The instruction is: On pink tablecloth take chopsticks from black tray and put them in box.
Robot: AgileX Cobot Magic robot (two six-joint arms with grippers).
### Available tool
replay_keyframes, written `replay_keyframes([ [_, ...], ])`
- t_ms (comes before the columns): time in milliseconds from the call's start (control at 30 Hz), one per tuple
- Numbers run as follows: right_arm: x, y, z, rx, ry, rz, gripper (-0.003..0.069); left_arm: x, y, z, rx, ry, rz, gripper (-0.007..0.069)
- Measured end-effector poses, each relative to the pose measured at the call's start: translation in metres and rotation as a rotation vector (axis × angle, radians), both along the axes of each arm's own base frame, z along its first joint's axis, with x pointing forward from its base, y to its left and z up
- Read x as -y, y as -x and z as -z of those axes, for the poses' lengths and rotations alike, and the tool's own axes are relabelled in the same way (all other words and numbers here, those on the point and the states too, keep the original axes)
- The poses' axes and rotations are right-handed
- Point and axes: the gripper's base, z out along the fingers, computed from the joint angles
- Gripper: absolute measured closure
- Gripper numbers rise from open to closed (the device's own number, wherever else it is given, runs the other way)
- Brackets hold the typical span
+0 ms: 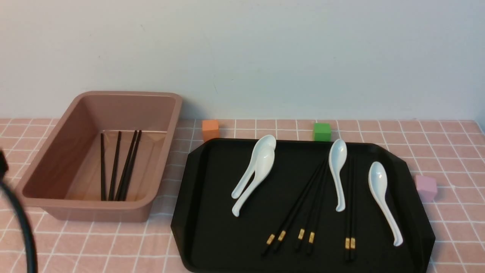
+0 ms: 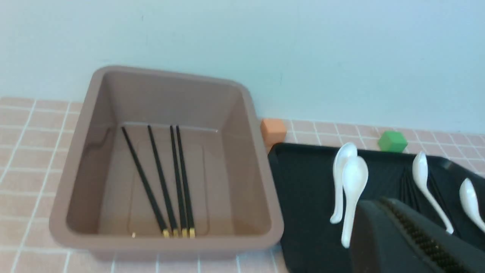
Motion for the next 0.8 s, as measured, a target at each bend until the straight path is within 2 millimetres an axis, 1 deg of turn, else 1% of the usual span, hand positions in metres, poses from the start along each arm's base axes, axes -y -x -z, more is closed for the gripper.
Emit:
replay_keyframes([
  [33,0.0,0.0,0.0,0.0,0.0,0.0,0.0419,-0.001,0.005,0.008,0.011,0.004,-0.002,0.0638],
  [67,0.0,0.0,0.0,0.0,0.0,0.0,0.0419,-0.002,0.009,0.023,0.006,0.008,-0.006,0.0638],
  [100,0.0,0.0,0.0,0.0,0.0,0.0,0.0419,-0.002,0.011,0.033,-0.001,0.012,-0.008,0.0638],
  [233,0.0,0.0,0.0,0.0,0.0,0.0,0.0419,-0.001,0.013,0.061,-0.059,0.051,-0.005,0.0638],
  [267,0.0,0.0,0.0,0.0,0.0,0.0,0.0419,0.0,0.013,0.066,-0.076,0.058,-0.004,0.0638],
  [300,0.0,0.0,0.0,0.0,0.0,0.0,0.0419,0.0,0.013,0.067,-0.08,0.059,-0.004,0.0638],
  [333,0.0,0.0,0.0,0.0,0.0,0.0,0.0419,0.0,0.013,0.076,-0.105,0.064,-0.004,0.0638],
  [533,0.0,0.0,0.0,0.0,0.0,0.0,0.0419,0.001,0.014,0.098,-0.192,0.059,0.002,0.0638],
  [667,0.0,0.0,0.0,0.0,0.0,0.0,0.0419,0.002,0.015,0.102,-0.229,0.053,0.012,0.0638],
  [800,0.0,0.0,0.0,0.0,0.0,0.0,0.0419,0.0,0.015,0.105,-0.224,0.019,0.006,0.0638],
])
